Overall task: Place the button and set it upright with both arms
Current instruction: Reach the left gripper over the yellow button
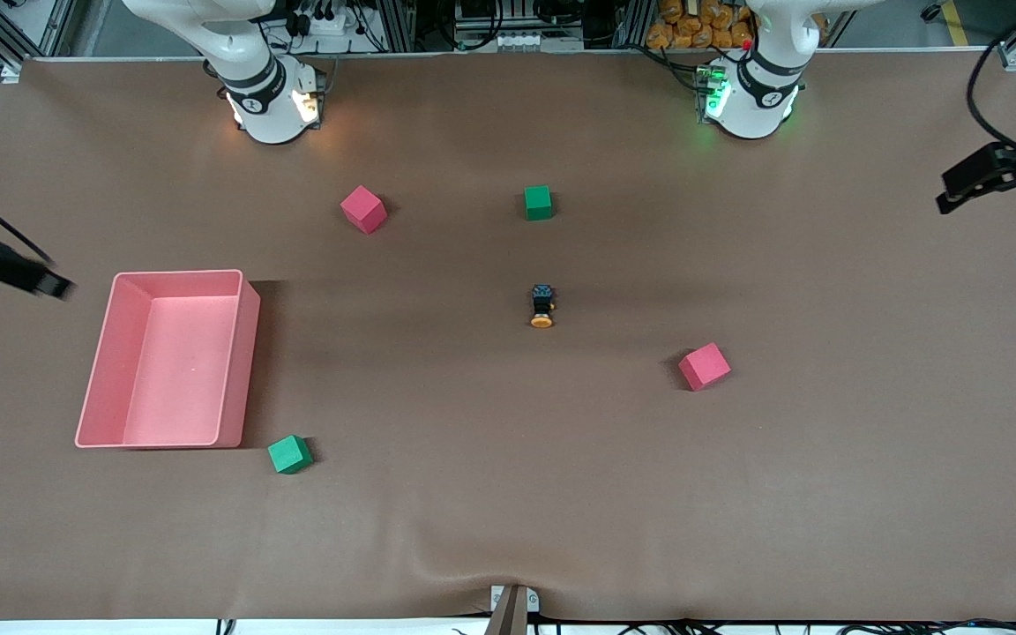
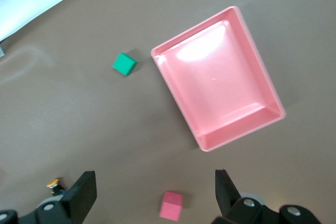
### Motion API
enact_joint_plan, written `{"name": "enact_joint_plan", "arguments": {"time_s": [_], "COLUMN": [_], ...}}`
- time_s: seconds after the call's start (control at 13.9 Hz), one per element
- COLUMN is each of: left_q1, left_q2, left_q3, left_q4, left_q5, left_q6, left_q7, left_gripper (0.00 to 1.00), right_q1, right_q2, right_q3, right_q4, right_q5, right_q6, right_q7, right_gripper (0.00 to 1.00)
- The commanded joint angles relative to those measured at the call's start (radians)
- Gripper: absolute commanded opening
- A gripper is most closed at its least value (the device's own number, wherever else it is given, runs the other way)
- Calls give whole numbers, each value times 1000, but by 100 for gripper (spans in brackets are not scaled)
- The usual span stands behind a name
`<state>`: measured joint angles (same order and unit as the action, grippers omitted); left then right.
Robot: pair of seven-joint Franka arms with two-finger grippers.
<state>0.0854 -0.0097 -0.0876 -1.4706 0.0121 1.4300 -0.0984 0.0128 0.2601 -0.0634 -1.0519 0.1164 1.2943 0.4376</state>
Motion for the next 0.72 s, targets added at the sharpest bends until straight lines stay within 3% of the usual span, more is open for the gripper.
{"name": "enact_joint_plan", "arguments": {"time_s": [0.0, 0.14, 0.36, 0.5, 0.65], "left_q1": [16, 22, 5, -39, -103], "left_q2": [-9, -7, 14, 57, 121], "left_q3": [-1, 6, 9, -29, -73], "left_q4": [9, 21, 36, 35, 29], "left_q5": [9, 11, 2, -12, -26], "left_q6": [-11, -11, -10, -10, -10], "left_q7": [19, 19, 14, -21, -111], "left_gripper": [100, 100, 100, 100, 100], "right_q1": [-34, -69, -21, -17, -14], "right_q2": [-160, -270, -314, -364, -358], "right_q3": [37, 65, 44, 34, 33], "right_q4": [-233, -426, -482, -552, -537], "right_q5": [-67, -69, -73, -81, -95], "right_q6": [78, 213, 208, 214, 223], "right_q7": [-14, -31, -33, -52, -57], "right_gripper": [100, 100, 100, 100, 100]}}
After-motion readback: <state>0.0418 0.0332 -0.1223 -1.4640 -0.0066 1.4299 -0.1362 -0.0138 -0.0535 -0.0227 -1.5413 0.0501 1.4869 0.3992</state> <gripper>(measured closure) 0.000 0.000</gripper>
